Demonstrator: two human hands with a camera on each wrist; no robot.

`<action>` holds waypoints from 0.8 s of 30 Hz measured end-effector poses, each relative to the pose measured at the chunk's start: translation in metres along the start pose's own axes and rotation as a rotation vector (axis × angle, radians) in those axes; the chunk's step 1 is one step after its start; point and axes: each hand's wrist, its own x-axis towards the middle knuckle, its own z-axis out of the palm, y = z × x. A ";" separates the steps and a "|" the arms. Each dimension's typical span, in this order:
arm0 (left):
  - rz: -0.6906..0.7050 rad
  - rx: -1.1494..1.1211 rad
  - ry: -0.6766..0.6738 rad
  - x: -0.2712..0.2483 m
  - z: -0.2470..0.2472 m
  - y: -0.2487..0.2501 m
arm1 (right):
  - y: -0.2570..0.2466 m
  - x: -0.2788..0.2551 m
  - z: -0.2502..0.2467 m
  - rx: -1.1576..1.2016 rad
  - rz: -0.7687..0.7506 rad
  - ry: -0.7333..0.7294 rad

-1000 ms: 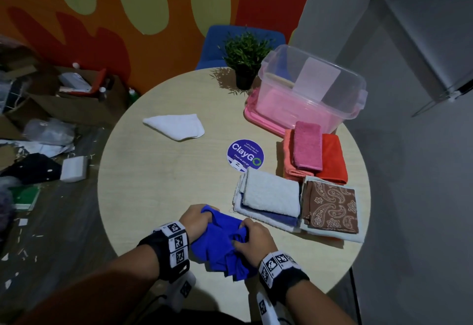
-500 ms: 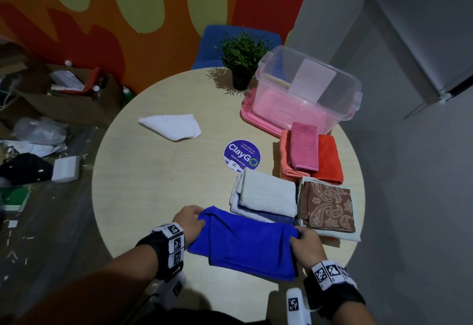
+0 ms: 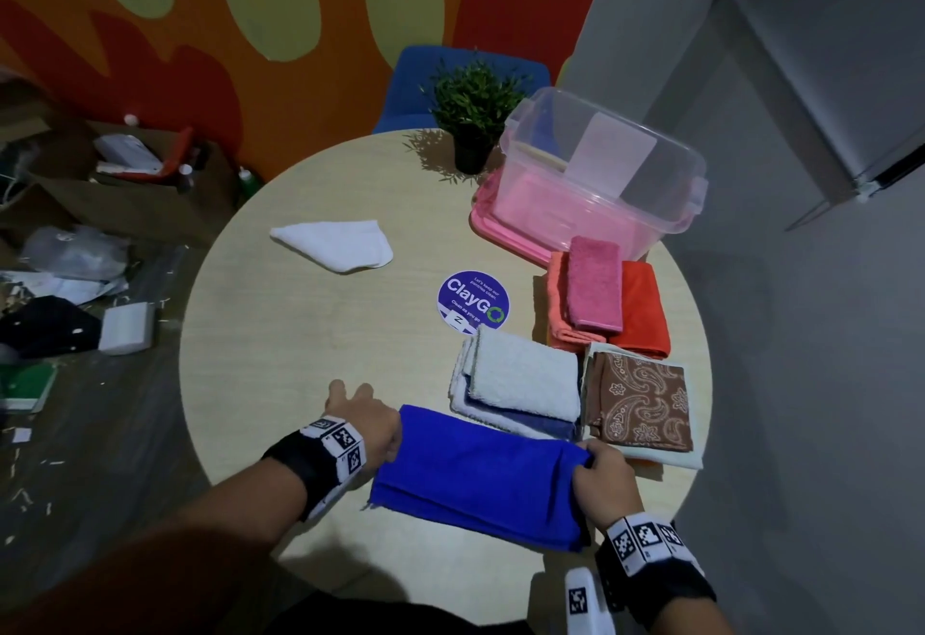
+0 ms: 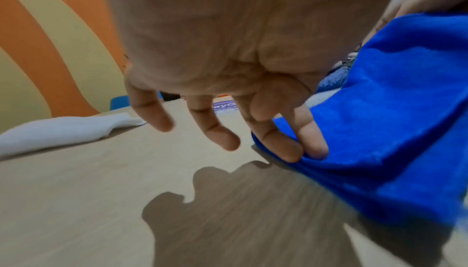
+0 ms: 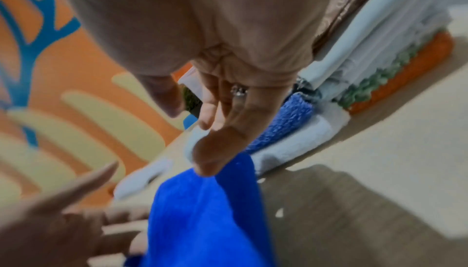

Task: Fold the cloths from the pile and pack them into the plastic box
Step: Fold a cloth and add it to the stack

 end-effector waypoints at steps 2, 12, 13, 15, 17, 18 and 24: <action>0.029 -0.165 0.081 0.000 -0.001 0.005 | -0.009 -0.001 0.001 0.026 -0.004 -0.020; -0.074 -1.561 -0.037 0.004 0.018 0.027 | -0.044 -0.001 0.033 0.116 -0.111 -0.107; -0.073 -1.496 0.003 0.005 0.023 0.030 | -0.036 0.003 0.037 -0.041 -0.127 -0.089; -0.080 -1.396 0.024 0.009 0.030 0.037 | -0.023 0.007 0.047 -0.260 -0.113 -0.105; -0.098 -1.289 0.051 0.013 0.034 0.039 | -0.015 0.006 0.059 -0.327 -0.086 -0.152; -0.115 -1.230 0.082 0.014 0.035 0.038 | -0.014 0.005 0.064 -0.297 -0.070 -0.179; -0.180 -1.094 0.219 0.016 0.032 0.024 | -0.022 0.004 0.091 -0.075 -0.052 -0.221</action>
